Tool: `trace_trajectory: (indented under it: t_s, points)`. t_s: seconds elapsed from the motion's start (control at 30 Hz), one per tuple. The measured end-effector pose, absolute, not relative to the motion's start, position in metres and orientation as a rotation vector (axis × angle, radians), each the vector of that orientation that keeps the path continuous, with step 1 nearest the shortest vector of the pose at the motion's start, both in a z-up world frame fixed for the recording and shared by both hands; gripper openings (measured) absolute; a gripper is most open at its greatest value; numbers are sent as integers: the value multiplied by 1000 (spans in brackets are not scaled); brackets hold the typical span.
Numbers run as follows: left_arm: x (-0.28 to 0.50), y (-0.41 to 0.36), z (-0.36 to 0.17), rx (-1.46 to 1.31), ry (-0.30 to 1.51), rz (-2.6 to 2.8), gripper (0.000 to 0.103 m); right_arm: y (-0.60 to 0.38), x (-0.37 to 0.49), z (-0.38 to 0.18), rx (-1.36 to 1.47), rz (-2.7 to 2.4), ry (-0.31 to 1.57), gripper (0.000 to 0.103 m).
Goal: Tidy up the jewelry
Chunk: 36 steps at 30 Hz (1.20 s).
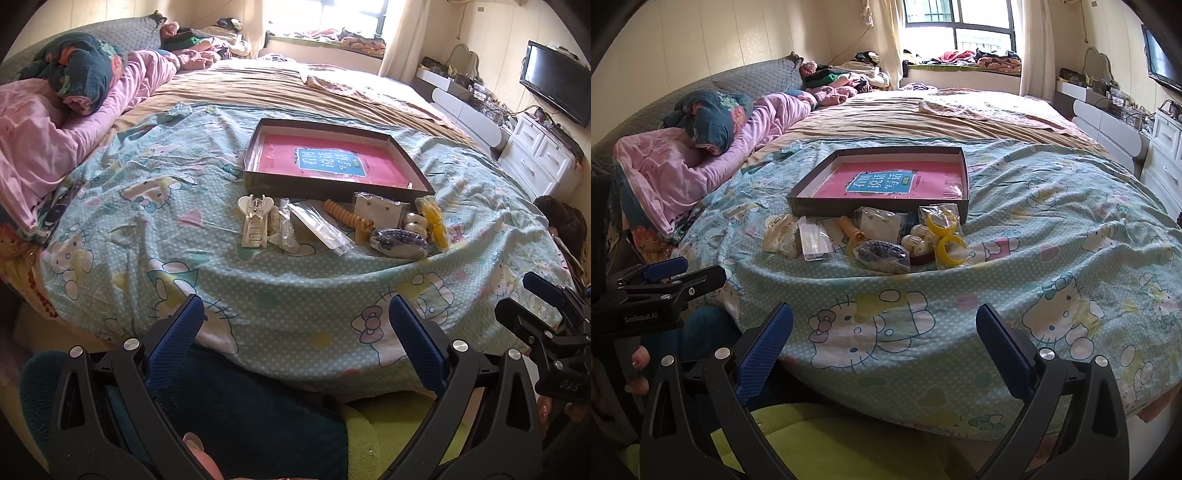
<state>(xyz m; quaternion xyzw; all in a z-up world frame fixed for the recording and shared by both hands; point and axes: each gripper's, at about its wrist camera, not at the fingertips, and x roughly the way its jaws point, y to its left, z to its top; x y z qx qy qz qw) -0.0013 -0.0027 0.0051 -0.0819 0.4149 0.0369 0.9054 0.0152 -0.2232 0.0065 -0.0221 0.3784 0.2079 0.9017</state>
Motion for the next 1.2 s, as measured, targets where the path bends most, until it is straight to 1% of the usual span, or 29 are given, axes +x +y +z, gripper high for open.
trace_trajectory:
  t_s: [1.2]
  points:
    - [-3, -3, 4, -165, 852, 77, 94, -216, 18, 9, -66, 463, 778, 99]
